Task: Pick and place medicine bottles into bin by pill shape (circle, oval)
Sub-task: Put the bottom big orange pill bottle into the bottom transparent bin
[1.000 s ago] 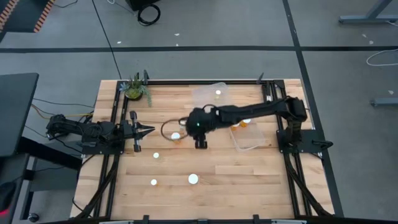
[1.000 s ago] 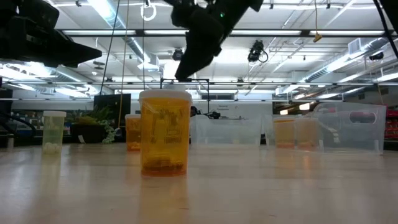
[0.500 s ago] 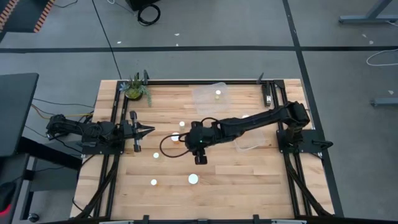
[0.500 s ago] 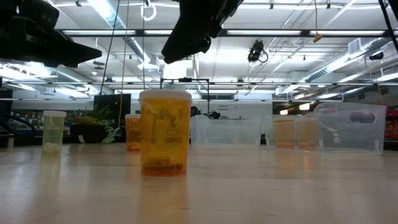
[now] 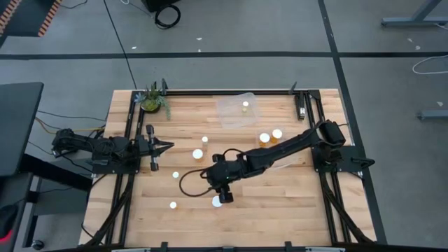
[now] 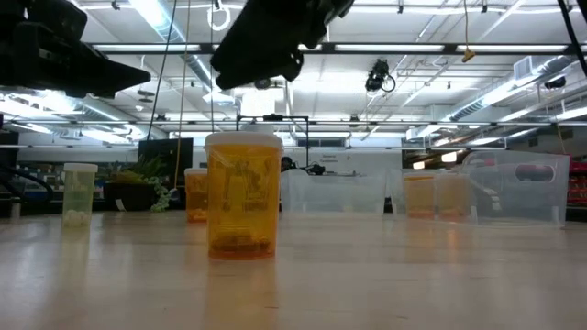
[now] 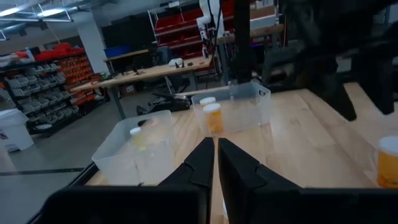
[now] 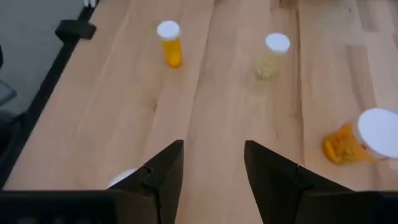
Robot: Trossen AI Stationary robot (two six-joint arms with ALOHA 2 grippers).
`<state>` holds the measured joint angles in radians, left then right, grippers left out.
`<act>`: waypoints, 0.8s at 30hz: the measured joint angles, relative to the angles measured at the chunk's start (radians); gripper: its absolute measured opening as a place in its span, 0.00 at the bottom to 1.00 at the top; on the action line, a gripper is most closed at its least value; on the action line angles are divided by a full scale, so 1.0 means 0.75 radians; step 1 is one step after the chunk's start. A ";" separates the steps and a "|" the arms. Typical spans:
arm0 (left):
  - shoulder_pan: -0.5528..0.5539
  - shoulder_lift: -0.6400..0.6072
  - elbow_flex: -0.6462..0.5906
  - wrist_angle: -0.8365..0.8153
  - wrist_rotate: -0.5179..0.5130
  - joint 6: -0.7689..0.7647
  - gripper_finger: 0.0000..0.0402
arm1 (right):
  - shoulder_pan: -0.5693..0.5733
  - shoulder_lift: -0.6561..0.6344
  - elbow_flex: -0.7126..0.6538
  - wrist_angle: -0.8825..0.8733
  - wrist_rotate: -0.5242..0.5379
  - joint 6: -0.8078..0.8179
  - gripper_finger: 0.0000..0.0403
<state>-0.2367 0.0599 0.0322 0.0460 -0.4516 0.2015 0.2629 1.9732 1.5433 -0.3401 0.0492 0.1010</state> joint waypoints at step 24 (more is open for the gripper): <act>0.000 0.007 -0.001 -0.021 0.001 0.000 0.09 | 0.092 0.146 0.273 -0.159 0.107 0.006 0.42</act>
<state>-0.2367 0.0654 0.0311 0.0303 -0.4507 0.2016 0.3318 2.0830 1.7481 -0.4595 0.1297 0.1054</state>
